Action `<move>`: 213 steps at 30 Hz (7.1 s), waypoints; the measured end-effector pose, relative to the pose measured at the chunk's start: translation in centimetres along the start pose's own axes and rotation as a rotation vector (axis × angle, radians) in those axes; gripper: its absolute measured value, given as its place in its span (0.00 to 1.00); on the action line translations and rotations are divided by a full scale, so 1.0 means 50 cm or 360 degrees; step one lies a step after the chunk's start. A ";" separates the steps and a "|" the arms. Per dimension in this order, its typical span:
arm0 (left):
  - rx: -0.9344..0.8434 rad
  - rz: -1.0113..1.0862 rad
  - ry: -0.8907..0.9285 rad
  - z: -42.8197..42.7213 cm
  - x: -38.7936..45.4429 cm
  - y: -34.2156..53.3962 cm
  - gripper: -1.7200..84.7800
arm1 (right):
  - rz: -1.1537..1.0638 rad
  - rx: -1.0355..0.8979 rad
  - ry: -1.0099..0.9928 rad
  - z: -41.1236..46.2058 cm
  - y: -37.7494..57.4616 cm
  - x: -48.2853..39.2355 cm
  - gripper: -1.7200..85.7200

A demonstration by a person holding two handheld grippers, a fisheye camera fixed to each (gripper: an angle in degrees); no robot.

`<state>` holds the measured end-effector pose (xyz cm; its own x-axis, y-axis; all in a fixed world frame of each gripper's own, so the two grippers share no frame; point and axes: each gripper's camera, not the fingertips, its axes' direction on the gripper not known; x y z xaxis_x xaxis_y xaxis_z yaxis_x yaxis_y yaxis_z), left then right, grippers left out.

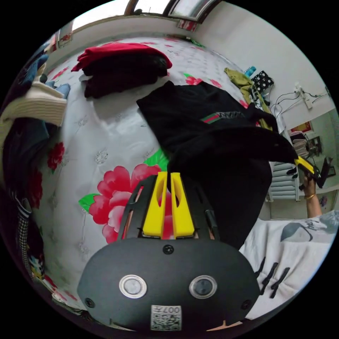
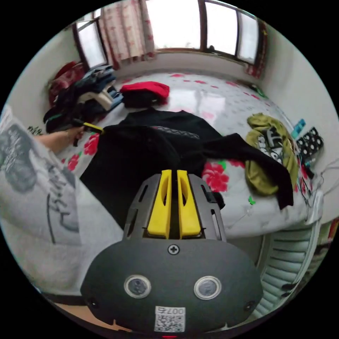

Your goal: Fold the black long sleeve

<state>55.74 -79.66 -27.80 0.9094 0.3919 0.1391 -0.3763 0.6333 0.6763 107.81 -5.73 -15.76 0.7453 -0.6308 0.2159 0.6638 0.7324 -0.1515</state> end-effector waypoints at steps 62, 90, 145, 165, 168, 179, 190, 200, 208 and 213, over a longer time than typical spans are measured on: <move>0.0054 -0.0875 -0.0395 -0.280 0.293 0.435 0.01 | 0.1705 0.0395 0.0084 -0.196 0.101 0.893 0.12; 0.0159 -0.0958 -0.0182 -0.295 0.551 0.541 0.01 | -0.0663 0.0948 -0.0890 -0.509 -0.135 0.402 0.02; -0.0296 -0.0522 -0.0380 -0.116 0.388 0.705 0.11 | 0.0348 -0.0743 -0.0663 0.184 0.219 0.114 0.13; 0.0867 -0.1033 0.0893 -0.241 0.004 0.502 0.03 | 0.0674 0.0187 -0.1552 0.012 -0.033 0.449 0.05; 0.0991 -0.1152 0.0767 -0.232 -0.033 0.443 0.07 | 0.0829 0.0335 -0.1359 0.010 -0.086 0.504 0.08; 0.0373 -0.0916 0.0303 -0.085 -0.012 0.440 0.12 | 0.0639 -0.0087 -0.0739 0.068 -0.050 0.494 0.11; -0.0098 -0.0481 0.0128 0.016 0.015 0.329 0.03 | 0.0197 -0.0570 -0.0610 0.167 -0.107 0.444 0.05; 0.0344 -0.0545 0.1176 -0.139 -0.025 0.461 0.02 | 0.0707 -0.0127 -0.1635 -0.023 -0.004 0.646 0.02; 0.0540 -0.0857 0.0976 -0.134 -0.189 0.233 0.07 | 0.0779 0.0272 -0.1565 -0.013 -0.273 0.751 0.06; 0.0526 -0.1017 0.0522 -0.090 -0.207 0.183 0.11 | 0.0806 0.0125 -0.1049 0.072 -0.338 0.739 0.12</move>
<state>42.07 -74.90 -26.30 0.8138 0.2285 -0.5343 0.3201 0.5912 0.7403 123.92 -40.51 -1.73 0.7469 0.0410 0.6637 0.2337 0.9183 -0.3196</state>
